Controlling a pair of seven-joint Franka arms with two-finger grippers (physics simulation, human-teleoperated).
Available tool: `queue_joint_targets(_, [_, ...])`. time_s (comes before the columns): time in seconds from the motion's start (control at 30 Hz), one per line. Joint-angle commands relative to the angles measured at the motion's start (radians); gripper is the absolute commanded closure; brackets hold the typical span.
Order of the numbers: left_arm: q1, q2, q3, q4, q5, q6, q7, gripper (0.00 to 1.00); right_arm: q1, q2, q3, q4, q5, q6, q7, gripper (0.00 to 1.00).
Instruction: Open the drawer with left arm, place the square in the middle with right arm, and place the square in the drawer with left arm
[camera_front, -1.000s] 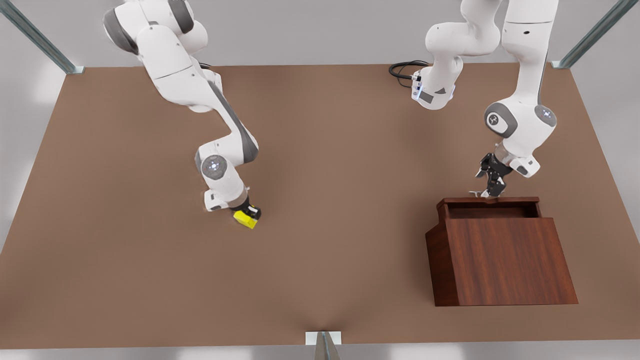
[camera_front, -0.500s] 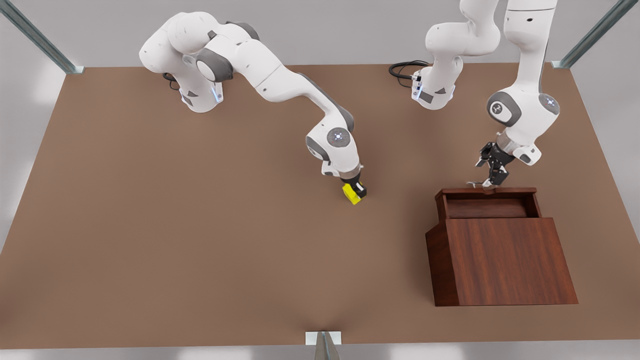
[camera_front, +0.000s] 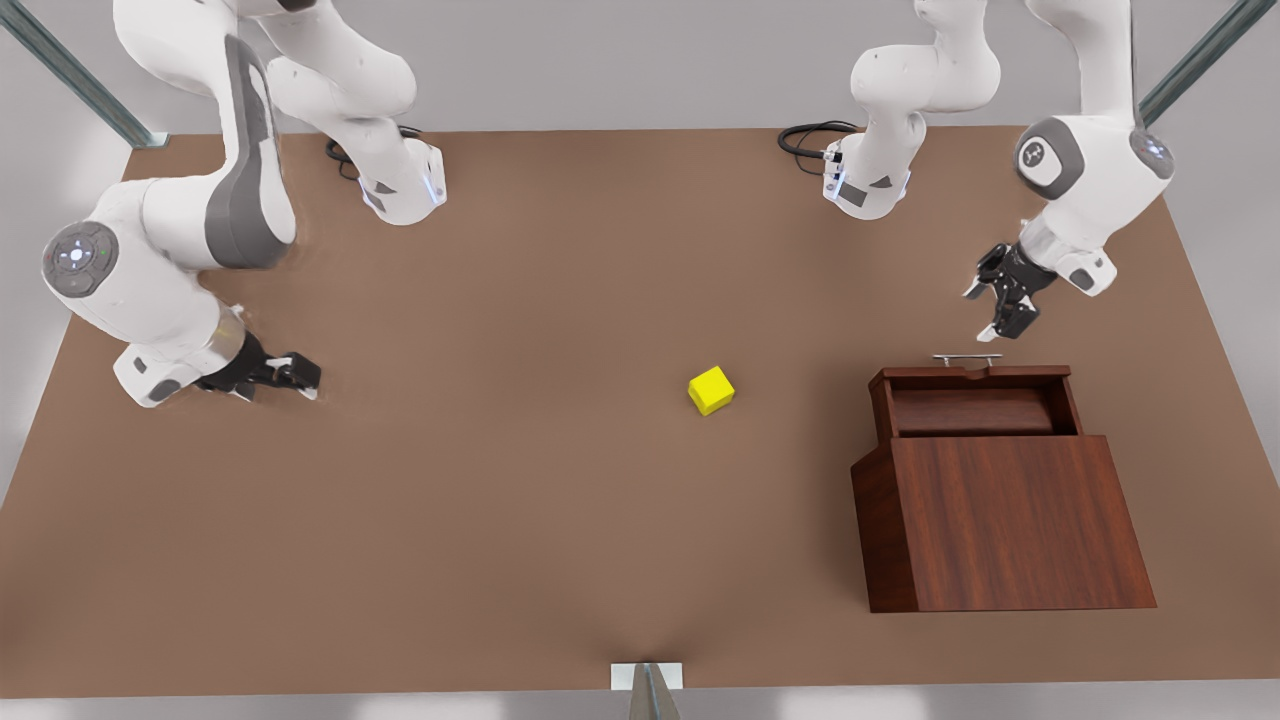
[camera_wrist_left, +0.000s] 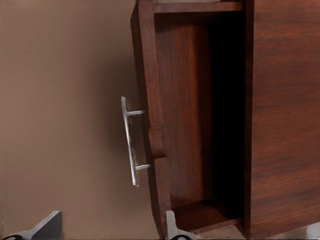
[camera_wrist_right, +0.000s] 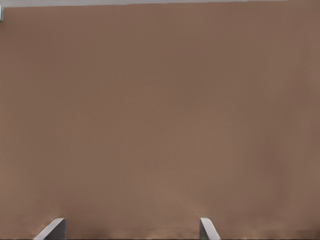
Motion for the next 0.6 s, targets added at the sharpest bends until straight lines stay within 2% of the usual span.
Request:
queue_joint_targets(0.0, [-0.013,0.039,-0.003,0.086,0.081,-0.067,0.084,0.0,0.046,0.0,-0.005,0.011,-0.002,-0.02,0.0,0.0])
queue_joint_targets(0.03, [-0.058,0.108,-0.001,0.242,0.081,-0.182,0.216,0.0,0.054,0.034,-0.028,0.103,-0.006,-0.11,0.001,0.0])
queue_joint_targets(0.07, [-0.092,0.171,-0.009,0.406,0.083,-0.293,0.331,0.0,0.055,0.043,-0.028,0.122,-0.049,-0.115,0.0,0.0])
queue_joint_targets(0.13, [-0.104,0.301,-0.092,0.64,0.097,-0.398,0.54,0.0,0.057,0.049,-0.028,0.126,-0.057,-0.11,0.001,0.0])
queue_joint_targets(0.17, [-0.113,0.385,-0.173,0.762,0.158,-0.428,0.551,0.0,0.06,0.055,-0.023,0.135,-0.109,-0.069,0.006,0.0])
queue_joint_targets(0.27, [-0.115,0.542,-0.389,0.91,0.184,-0.429,0.56,0.0,0.04,0.072,-0.031,0.18,-0.088,-0.07,0.008,0.0])
queue_joint_targets(0.3, [-0.116,0.574,-0.423,0.934,0.187,-0.429,0.622,0.0,0.042,0.074,-0.031,0.186,-0.074,-0.064,0.008,0.0])
queue_joint_targets(0.33, [-0.147,0.605,-0.461,0.942,0.274,-0.434,0.745,0.0,0.043,0.074,-0.031,0.192,-0.06,-0.07,0.008,0.0])
queue_joint_targets(0.43, [-0.23,0.685,-0.503,0.944,0.33,-0.37,0.85,0.0,0.042,0.092,-0.031,0.191,-0.066,-0.069,0.004,0.0])
queue_joint_targets(0.5, [-0.308,0.754,-0.504,0.939,0.488,-0.293,0.871,0.0,0.003,0.094,-0.031,0.201,-0.06,-0.069,0.008,0.0])
queue_joint_targets(0.57, [-0.36,0.829,-0.507,0.927,0.489,-0.192,0.877,0.0,-0.003,0.095,-0.03,0.214,-0.06,-0.072,0.003,0.0])
